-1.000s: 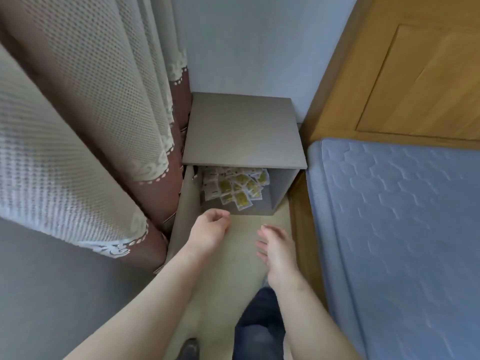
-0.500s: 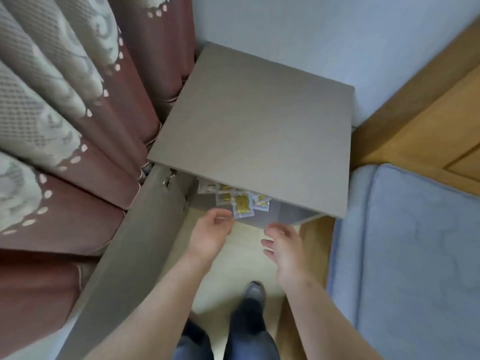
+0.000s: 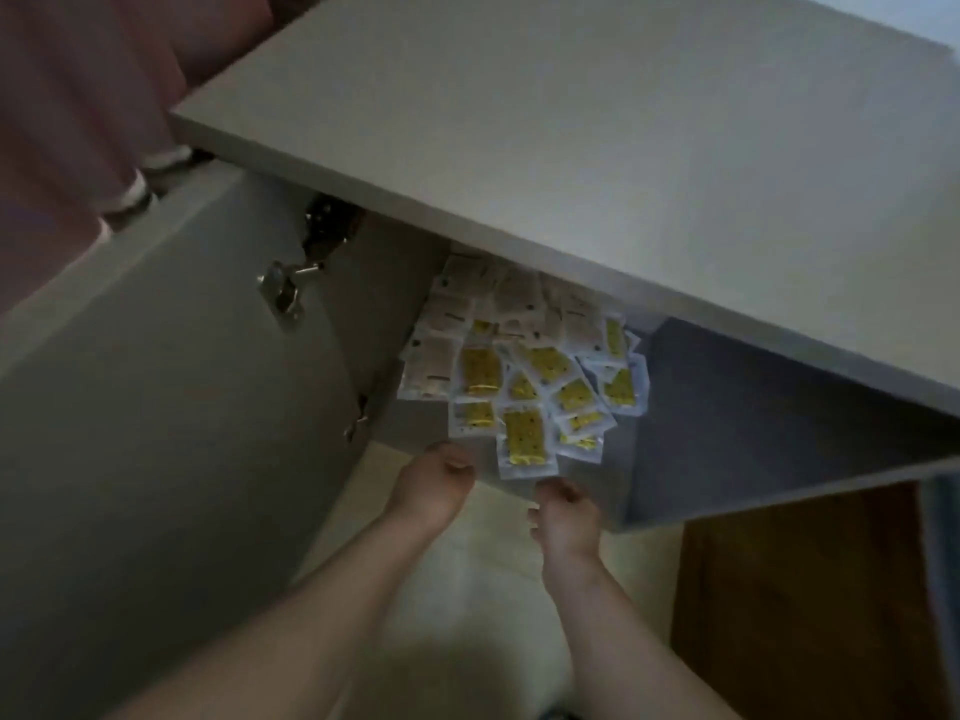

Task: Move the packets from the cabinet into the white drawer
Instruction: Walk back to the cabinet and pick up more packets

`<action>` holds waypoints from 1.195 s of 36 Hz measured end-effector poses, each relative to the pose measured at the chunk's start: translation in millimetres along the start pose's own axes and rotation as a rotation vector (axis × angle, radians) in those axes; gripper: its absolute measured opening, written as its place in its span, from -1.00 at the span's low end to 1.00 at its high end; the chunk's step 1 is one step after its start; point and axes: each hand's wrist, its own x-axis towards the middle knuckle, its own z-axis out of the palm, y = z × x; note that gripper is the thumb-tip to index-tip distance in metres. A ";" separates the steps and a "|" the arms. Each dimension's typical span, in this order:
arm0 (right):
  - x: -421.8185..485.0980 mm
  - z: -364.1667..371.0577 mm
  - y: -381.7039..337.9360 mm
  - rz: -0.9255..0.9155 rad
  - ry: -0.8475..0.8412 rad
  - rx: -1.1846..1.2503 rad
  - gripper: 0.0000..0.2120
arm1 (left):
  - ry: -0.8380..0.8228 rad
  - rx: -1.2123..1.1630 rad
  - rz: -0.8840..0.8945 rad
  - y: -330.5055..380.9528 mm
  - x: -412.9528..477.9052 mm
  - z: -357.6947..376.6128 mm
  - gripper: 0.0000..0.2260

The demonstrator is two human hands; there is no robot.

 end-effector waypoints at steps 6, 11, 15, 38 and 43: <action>77.9 38.5 19.0 -0.154 0.035 -0.117 -0.73 | 0.030 0.020 0.083 -36.9 83.3 29.6 -0.92; 124.0 52.8 21.7 -0.271 0.126 -0.246 -0.81 | 0.094 0.031 0.158 -59.3 128.1 40.6 -0.88; 145.8 57.3 12.9 -0.386 0.170 -0.347 -0.78 | 0.109 0.100 0.201 -71.9 139.1 40.8 -0.81; 232.6 33.4 3.3 -0.457 -0.144 -1.266 0.15 | -0.035 0.969 0.208 -70.1 218.8 34.4 -0.15; 225.7 32.6 15.0 -0.489 -0.123 -1.285 0.02 | 0.053 1.072 0.306 -80.9 202.2 52.2 -0.33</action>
